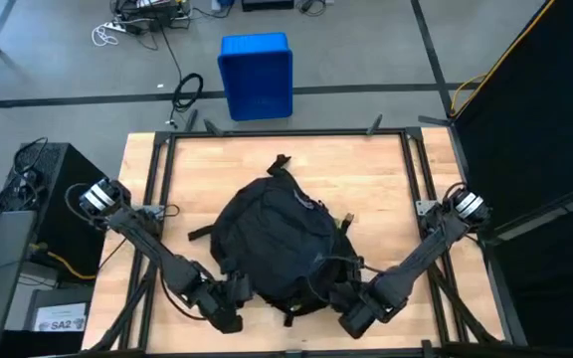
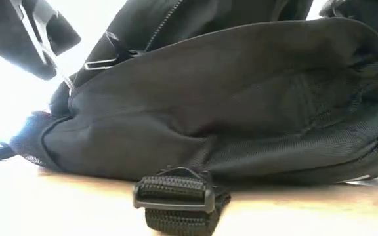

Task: Unpack backpack
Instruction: Close the backpack

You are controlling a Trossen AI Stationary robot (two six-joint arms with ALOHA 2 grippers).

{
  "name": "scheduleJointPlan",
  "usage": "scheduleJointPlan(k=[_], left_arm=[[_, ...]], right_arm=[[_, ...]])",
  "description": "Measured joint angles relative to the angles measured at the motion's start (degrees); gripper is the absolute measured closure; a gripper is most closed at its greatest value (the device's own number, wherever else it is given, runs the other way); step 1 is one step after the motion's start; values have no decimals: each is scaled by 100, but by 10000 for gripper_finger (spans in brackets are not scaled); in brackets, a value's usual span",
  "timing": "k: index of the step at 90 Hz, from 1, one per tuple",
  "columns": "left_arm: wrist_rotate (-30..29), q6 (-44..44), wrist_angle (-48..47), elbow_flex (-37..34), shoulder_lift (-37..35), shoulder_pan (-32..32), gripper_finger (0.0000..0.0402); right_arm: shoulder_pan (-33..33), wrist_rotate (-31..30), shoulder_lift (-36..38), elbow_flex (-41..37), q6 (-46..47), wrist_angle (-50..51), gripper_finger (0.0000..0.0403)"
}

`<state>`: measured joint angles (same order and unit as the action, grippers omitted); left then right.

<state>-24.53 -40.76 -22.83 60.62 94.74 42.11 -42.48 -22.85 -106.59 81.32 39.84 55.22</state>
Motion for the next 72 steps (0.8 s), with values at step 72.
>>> scheduleJointPlan(k=[72], left_arm=[[217,589,400,504,11,0,401]], right_arm=[[-630,-1597,294,9,-3153,-4121,148]])
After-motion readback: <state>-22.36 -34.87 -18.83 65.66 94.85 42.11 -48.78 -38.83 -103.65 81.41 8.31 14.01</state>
